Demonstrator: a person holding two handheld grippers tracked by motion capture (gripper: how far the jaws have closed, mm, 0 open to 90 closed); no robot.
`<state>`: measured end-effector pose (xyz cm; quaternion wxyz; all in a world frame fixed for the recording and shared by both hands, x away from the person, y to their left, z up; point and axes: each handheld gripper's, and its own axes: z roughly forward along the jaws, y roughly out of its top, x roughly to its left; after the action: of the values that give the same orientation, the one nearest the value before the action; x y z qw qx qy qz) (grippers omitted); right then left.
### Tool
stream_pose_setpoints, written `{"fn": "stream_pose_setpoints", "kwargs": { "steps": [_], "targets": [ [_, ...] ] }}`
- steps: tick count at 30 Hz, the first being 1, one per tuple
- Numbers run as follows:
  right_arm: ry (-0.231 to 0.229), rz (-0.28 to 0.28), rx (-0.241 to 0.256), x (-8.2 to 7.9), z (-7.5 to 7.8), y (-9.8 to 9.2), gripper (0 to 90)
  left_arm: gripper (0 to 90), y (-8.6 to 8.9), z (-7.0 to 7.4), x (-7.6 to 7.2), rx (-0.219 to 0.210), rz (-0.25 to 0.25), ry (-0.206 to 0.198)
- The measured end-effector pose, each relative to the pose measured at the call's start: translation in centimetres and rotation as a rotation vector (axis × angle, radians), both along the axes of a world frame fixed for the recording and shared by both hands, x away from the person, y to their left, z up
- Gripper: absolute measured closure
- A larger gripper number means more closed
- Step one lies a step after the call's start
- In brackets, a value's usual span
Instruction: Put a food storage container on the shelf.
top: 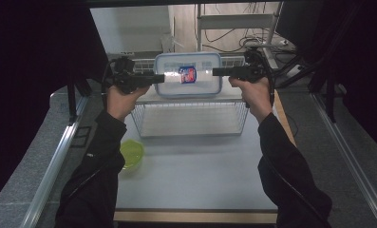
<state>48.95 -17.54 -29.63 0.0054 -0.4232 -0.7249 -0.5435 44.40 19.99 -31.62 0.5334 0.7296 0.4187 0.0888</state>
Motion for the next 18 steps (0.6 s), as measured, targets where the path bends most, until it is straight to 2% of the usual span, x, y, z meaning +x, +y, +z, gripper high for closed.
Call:
{"fn": "stream_pose_setpoints", "kwargs": {
  "steps": [1, 2, 5, 6, 9, 11, 12, 13, 15, 18],
  "targets": [
    [-0.003, -0.005, -0.008, 0.0, 0.0, 0.1, 49.0, 47.5, -0.1, -0.1, 0.0, 0.015, 0.001, 0.002],
    [-0.006, -0.012, -0.021, 0.0, 0.0, 0.1, 48.1, 47.4, -0.3, -0.2, 0.0, 0.039, 0.008, 0.007],
    [-0.009, -0.032, -0.029, 0.1, -0.1, 0.2, 45.8, 44.6, -0.5, -0.4, 0.1, 0.043, 0.017, 0.014],
    [-0.003, -0.033, -0.018, 0.2, -0.2, 0.1, 45.9, 44.8, -0.4, -0.6, 0.3, 0.017, 0.013, 0.021],
    [-0.002, -0.04, -0.004, 0.5, -0.4, 0.0, 45.8, 44.7, -0.3, -0.8, 0.3, -0.011, 0.0, 0.027],
    [-0.015, -0.051, -0.015, 0.5, -0.4, 0.1, 46.2, 43.1, -0.3, -0.8, 0.3, -0.015, -0.002, 0.026],
    [-0.028, -0.063, -0.035, 0.5, -0.3, 0.2, 47.2, 43.1, -0.4, -0.8, 0.2, -0.022, -0.003, 0.027],
    [-0.049, -0.082, -0.089, 0.6, -0.2, 0.6, 49.4, 40.5, -0.3, -0.7, 0.3, -0.044, 0.006, 0.021],
    [-0.067, -0.087, -0.123, 0.7, -0.3, 0.9, 49.1, 40.0, -0.4, -0.7, 0.3, -0.043, 0.023, 0.015],
    [-0.081, -0.088, -0.126, 0.6, -0.4, 1.2, 49.1, 34.7, -0.6, -0.6, 0.2, -0.017, 0.034, -0.001]
  ]
}}
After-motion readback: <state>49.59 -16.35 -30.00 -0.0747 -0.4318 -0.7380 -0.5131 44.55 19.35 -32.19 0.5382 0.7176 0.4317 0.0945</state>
